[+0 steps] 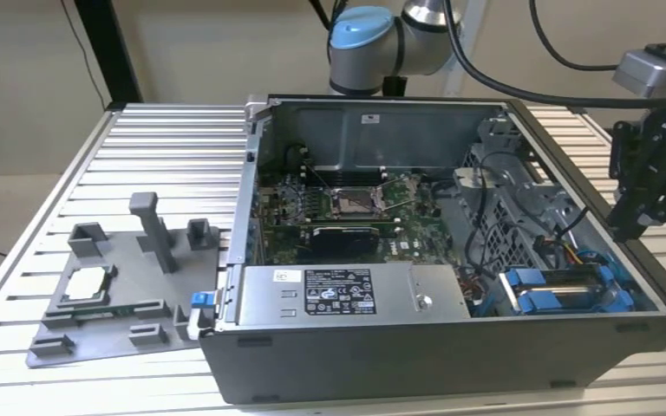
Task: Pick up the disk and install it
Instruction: 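Insert the second disk wire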
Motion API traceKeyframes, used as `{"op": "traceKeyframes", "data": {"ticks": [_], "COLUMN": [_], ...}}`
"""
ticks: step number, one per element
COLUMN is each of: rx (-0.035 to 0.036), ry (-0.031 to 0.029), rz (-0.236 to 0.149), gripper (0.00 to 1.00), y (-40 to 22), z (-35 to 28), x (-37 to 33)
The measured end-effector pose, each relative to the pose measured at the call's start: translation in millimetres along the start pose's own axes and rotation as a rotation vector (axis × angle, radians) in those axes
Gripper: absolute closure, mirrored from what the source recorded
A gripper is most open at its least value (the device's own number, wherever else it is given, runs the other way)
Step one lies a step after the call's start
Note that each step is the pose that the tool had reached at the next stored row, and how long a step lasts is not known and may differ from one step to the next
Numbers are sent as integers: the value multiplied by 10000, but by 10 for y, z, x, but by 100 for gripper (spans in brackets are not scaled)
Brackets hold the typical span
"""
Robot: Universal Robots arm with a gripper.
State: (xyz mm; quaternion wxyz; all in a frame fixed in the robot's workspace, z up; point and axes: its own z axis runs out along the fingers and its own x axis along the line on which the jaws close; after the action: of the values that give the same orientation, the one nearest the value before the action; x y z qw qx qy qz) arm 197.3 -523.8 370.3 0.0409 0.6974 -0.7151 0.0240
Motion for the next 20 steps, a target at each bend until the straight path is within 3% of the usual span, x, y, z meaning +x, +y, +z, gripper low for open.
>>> {"op": "traceKeyframes", "data": {"ticks": [10, 11, 17, 20], "rx": [0, 0, -1, 0], "ry": [9, 9, 6, -2], "rz": [0, 1, 0, 0], "gripper": [0, 100, 100, 100], "y": [0, 0, 3, 50], "z": [18, 18, 21, 20], "x": [-23, -23, -15, 19]}}
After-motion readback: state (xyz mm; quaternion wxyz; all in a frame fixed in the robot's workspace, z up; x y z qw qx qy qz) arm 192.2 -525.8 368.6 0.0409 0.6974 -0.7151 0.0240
